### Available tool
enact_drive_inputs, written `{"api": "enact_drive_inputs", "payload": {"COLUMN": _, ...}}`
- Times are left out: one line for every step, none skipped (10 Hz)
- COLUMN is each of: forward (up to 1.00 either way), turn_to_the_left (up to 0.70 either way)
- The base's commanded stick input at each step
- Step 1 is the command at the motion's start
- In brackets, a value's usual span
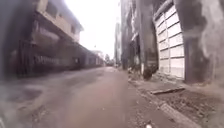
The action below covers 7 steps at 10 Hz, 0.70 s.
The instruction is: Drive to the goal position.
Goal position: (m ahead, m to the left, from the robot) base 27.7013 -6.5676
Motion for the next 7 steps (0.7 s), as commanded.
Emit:
{"api": "enact_drive_inputs", "payload": {"forward": 1.00, "turn_to_the_left": 0.00}}
{"api": "enact_drive_inputs", "payload": {"forward": 1.00, "turn_to_the_left": 0.00}}
{"api": "enact_drive_inputs", "payload": {"forward": 1.00, "turn_to_the_left": 0.00}}
{"api": "enact_drive_inputs", "payload": {"forward": 1.00, "turn_to_the_left": 0.00}}
{"api": "enact_drive_inputs", "payload": {"forward": 1.00, "turn_to_the_left": 0.00}}
{"api": "enact_drive_inputs", "payload": {"forward": 1.00, "turn_to_the_left": 0.00}}
{"api": "enact_drive_inputs", "payload": {"forward": 1.00, "turn_to_the_left": 0.00}}
